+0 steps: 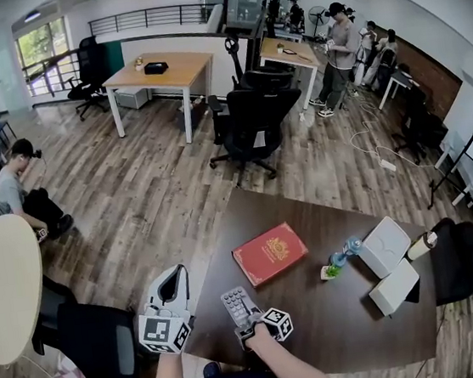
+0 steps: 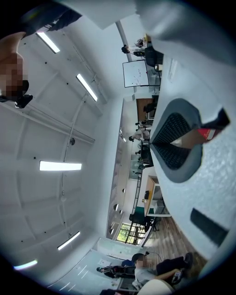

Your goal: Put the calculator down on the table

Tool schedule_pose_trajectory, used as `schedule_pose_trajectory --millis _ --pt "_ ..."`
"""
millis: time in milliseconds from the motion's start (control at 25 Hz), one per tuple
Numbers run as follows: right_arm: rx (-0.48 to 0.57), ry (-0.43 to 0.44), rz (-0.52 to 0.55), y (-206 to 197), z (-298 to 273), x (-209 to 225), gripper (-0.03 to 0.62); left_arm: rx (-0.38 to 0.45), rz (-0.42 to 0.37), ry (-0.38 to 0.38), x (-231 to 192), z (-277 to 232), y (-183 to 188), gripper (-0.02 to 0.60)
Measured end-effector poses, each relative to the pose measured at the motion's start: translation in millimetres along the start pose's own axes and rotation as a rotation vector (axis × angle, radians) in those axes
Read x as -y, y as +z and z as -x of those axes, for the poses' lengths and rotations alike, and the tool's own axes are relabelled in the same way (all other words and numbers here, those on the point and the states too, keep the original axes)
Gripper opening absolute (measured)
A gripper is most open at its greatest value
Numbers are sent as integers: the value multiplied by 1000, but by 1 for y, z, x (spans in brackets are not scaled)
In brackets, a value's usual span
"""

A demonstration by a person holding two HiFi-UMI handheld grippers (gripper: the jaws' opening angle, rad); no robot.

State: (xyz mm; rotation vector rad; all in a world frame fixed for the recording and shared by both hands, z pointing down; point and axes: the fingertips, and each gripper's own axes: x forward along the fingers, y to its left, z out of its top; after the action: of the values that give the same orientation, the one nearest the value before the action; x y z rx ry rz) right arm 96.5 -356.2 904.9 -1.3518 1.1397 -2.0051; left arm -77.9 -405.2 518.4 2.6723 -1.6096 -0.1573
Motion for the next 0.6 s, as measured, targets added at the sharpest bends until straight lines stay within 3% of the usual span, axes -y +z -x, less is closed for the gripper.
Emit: schedule_pose_trajectory --millis 200,600 --pt "27 -69 46 4 7 2 604 -4 -2 -2 0 -2 0 -4" --pt "39 -33 22 6 20 -14 604 -8 6 -7 3 -2 -2 -4"
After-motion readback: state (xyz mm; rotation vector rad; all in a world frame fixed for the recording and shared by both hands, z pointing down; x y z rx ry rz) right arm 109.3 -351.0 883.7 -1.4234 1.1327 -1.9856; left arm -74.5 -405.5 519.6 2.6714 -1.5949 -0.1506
